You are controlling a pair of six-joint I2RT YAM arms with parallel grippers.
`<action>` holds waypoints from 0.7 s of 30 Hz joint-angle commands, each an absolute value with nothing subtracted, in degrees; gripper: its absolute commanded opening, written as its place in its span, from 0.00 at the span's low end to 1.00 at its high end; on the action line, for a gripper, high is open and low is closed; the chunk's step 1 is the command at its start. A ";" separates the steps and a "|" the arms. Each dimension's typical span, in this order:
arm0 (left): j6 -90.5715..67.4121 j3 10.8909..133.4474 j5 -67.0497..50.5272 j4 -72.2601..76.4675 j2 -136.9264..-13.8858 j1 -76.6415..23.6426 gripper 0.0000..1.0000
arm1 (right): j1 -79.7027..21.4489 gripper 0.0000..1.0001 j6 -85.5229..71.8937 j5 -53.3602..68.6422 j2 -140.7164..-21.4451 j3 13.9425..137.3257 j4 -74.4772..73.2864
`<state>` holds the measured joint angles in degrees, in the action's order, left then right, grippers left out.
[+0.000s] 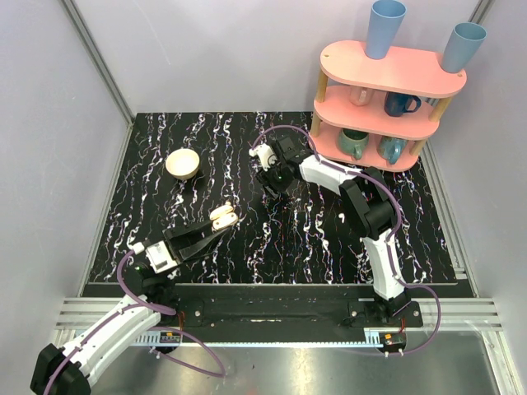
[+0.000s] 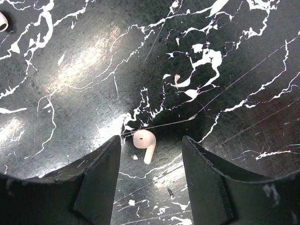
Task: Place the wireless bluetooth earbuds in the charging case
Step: Pick up the right earbud from the center of the board.
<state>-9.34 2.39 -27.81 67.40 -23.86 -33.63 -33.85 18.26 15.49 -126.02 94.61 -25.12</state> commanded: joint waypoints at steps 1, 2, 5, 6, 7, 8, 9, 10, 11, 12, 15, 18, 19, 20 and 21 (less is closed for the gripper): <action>-9.93 0.26 -27.25 70.40 -24.26 -33.84 0.00 | -34.28 0.61 19.16 13.80 -126.47 97.03 -23.73; -9.93 0.26 -27.25 70.49 -24.26 -33.75 0.00 | -34.36 0.61 19.07 13.62 -126.56 96.94 -23.73; -9.84 0.18 -27.33 70.40 -24.17 -33.75 0.00 | -34.45 0.59 19.16 12.66 -126.83 96.77 -23.82; -9.84 0.18 -27.33 70.40 -24.17 -33.75 0.00 | -34.54 0.59 19.16 12.40 -126.91 96.77 -23.73; -9.84 0.18 -27.25 70.40 -24.17 -33.75 0.00 | -34.54 0.59 19.25 12.48 -126.91 96.68 -23.73; -9.84 0.18 -27.33 70.40 -24.26 -33.84 0.00 | -34.72 0.59 19.25 12.39 -127.00 96.68 -23.73; -9.84 0.18 -27.33 70.31 -24.26 -33.75 0.00 | -34.54 0.59 19.16 12.39 -127.09 96.77 -23.64; -9.84 0.18 -27.25 70.40 -24.17 -33.75 0.00 | -34.63 0.59 19.07 12.39 -127.18 96.85 -23.64; -9.84 0.18 -27.33 70.31 -24.26 -33.75 0.00 | -34.72 0.57 18.99 12.48 -127.18 97.03 -23.56; -9.84 0.18 -27.33 70.40 -24.26 -33.75 0.00 | -34.72 0.55 18.98 12.65 -127.26 97.21 -23.55; -9.84 0.18 -27.16 70.40 -24.35 -33.84 0.00 | -34.80 0.54 18.81 12.83 -127.35 97.47 -23.55; -9.93 0.18 -27.33 70.31 -24.35 -33.84 0.00 | -34.89 0.54 18.81 13.01 -127.35 97.38 -23.55; -9.93 0.18 -27.33 70.31 -24.35 -33.84 0.00 | -34.98 0.54 18.81 13.01 -127.35 97.38 -23.64; -9.93 0.18 -27.25 70.23 -24.35 -33.84 0.00 | -34.98 0.53 18.81 13.09 -127.35 97.38 -23.64; -9.93 0.18 -27.25 70.31 -24.35 -33.75 0.00 | -34.98 0.52 18.81 13.10 -127.35 97.38 -23.56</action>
<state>-9.52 2.39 -27.81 67.40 -23.88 -33.63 -34.15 18.28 13.13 -126.69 95.24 -24.73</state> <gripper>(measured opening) 0.328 0.537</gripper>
